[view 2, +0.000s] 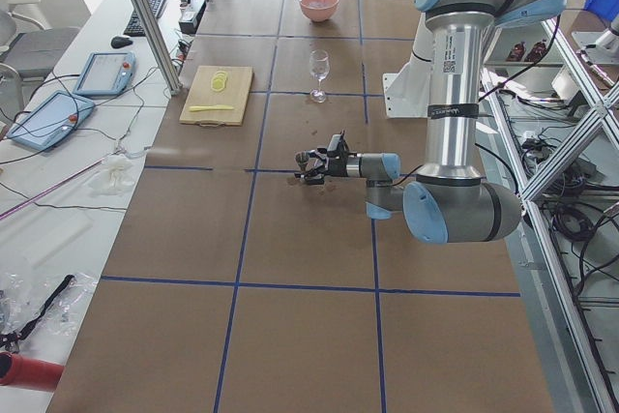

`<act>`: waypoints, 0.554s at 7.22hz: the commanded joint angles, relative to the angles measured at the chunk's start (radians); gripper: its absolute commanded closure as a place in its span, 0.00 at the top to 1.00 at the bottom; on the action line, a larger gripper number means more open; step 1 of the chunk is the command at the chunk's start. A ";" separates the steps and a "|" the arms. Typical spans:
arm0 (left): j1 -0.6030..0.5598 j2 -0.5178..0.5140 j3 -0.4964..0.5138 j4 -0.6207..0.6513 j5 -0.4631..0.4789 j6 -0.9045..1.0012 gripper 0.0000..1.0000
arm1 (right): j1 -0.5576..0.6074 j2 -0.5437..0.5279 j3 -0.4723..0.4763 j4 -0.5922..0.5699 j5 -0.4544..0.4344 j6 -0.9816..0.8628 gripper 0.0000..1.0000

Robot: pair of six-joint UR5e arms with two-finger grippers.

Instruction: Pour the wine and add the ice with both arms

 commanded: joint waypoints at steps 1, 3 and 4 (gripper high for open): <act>-0.003 0.062 -0.059 0.010 -0.076 0.001 1.00 | -0.013 0.021 0.000 0.000 -0.004 0.016 0.00; -0.003 0.193 -0.206 0.062 -0.153 -0.007 1.00 | -0.036 0.023 -0.006 0.000 -0.013 0.016 0.00; -0.003 0.246 -0.235 0.079 -0.200 -0.015 1.00 | -0.058 0.041 -0.008 0.000 -0.033 0.016 0.00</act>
